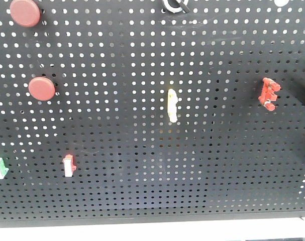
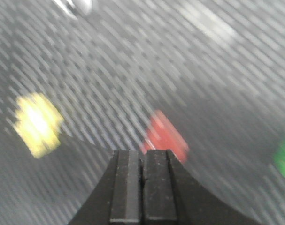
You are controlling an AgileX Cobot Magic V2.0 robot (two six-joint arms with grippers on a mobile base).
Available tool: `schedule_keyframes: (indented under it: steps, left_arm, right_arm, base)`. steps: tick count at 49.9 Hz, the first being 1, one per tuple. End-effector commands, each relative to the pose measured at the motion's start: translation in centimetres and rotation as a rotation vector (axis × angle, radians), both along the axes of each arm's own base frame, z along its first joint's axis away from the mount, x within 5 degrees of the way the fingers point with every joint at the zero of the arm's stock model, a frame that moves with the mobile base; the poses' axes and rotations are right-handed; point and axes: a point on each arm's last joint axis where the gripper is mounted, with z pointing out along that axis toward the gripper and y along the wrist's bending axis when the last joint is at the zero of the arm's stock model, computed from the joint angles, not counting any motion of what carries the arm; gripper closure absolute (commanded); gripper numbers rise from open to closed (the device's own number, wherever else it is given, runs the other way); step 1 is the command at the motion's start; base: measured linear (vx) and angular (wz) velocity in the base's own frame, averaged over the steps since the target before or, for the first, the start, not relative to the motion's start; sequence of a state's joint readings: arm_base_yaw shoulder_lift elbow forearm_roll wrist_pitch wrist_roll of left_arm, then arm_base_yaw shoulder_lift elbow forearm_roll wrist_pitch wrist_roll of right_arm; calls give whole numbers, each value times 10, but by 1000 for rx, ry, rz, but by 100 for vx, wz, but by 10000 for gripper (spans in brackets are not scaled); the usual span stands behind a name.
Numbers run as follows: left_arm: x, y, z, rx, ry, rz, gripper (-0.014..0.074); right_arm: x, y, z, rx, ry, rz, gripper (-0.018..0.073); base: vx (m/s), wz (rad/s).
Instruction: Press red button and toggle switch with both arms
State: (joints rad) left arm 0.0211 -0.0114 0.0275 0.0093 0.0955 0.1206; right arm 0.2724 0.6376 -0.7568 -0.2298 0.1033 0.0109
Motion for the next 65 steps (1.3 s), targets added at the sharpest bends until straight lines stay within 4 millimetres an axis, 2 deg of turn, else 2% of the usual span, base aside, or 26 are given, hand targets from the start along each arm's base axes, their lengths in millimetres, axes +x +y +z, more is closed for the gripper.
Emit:
schedule_keyframes:
  steps: [1,6,10,20,23,27,33,65]
  left_arm:
    - [0,0,-3,-16,-66,-4,595]
    - [0,0,-3,-16,-66,-4,595]
    - [0,0,-3,-16,-66,-4,595]
    - [0,0,-3,-16,-66,-4,595]
    - [0,0,-3,-16,-66,-4,595]
    - [0,0,-3,-16,-66,-4,595]
    - [0,0,-3,-16,-66,-4,595]
    - [0,0,-3,-16,-67,-4,595]
  right_arm:
    - [-23,-16,-22,34,-61,-83,559]
    - [-46,-26,-66,70,-40,-158,559]
    - [-55,-29,-108,102,2,-182,559]
    - [-65,-29,-193,120,87,-187,559]
    - [-67,-30,-210,154,106,-188,559]
    - [-67,-31,-216,158,218,-211,559]
    - [-67,-31,-222,153,262,-219,559]
    - [-68,-31,-223,145,272,-221,559]
  base:
    - [0,0]
    - [0,0]
    - [0,0]
    - [0,0]
    - [0,0]
    - [0,0]
    - [0,0]
    - [0,0]
